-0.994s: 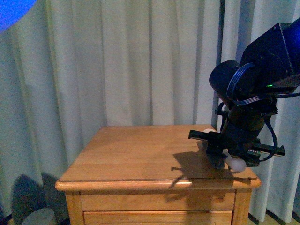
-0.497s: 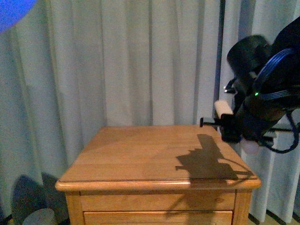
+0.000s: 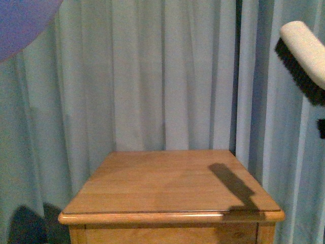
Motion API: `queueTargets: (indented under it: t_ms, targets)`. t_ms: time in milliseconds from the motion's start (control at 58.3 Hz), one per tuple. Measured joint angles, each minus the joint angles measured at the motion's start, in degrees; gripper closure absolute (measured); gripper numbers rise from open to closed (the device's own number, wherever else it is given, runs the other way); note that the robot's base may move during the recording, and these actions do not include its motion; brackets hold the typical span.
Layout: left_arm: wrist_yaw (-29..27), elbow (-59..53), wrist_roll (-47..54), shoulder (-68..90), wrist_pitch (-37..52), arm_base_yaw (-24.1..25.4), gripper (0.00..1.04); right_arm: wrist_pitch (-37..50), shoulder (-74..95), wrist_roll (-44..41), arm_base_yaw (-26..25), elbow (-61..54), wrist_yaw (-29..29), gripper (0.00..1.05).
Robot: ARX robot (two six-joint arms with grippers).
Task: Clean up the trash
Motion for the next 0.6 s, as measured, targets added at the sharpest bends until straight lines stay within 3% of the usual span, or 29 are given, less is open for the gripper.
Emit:
queueTargets:
  t_ms: [206,600]
  targets:
    - [0.0,0.0,0.0,0.0,0.0,0.0,0.77,1.9,-12.8,-0.3,0.1,-8.4,5.5,0.85]
    - [0.0,0.0,0.0,0.0,0.0,0.0,0.77,2.0,-20.2,0.2,0.0,-10.4,9.9,0.85]
